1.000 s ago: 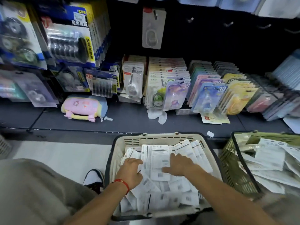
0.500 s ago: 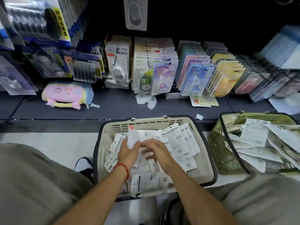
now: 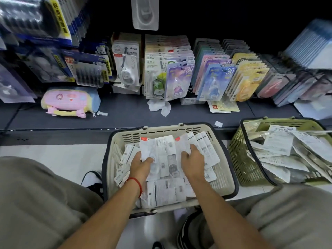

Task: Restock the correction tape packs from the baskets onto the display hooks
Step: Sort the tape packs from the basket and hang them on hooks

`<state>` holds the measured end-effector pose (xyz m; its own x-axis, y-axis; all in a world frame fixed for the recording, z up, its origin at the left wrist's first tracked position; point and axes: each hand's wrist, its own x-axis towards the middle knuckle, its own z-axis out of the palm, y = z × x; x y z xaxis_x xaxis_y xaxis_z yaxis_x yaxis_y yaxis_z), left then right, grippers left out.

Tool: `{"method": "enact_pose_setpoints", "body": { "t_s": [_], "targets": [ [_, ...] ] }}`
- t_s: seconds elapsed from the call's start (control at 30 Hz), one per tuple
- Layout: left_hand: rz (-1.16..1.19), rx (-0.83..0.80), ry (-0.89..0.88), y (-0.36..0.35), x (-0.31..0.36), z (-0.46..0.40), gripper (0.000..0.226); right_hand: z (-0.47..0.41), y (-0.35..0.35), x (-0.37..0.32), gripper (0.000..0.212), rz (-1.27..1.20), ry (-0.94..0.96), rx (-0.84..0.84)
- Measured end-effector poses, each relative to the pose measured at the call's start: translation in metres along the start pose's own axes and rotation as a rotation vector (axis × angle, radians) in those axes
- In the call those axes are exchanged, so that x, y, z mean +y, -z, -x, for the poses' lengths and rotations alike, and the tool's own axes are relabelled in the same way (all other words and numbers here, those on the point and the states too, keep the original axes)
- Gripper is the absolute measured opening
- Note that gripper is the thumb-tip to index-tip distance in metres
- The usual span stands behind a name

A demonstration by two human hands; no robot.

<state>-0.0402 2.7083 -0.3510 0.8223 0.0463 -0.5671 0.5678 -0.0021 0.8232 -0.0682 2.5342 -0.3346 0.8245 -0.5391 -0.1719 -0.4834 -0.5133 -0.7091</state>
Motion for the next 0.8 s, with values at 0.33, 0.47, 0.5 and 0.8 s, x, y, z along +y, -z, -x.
{"method": "enact_pose_setpoints", "body": {
  "t_s": [0.33,0.47,0.5,0.8],
  "targets": [
    [0.189,-0.129,0.036,-0.006,0.0,0.01,0.047,-0.01,-0.007,0.006,0.029,-0.009,-0.002,-0.077],
    [0.235,-0.115,0.028,-0.003,0.002,0.009,0.046,-0.019,-0.001,0.033,0.069,0.499,-0.074,-0.058],
    [0.239,-0.119,0.024,-0.003,0.002,0.009,0.047,-0.018,-0.004,0.035,0.073,0.522,-0.075,-0.093],
    [0.215,-0.168,0.061,-0.001,0.0,0.009,0.045,-0.004,-0.016,0.027,0.038,0.011,-0.124,-0.024]
  ]
}}
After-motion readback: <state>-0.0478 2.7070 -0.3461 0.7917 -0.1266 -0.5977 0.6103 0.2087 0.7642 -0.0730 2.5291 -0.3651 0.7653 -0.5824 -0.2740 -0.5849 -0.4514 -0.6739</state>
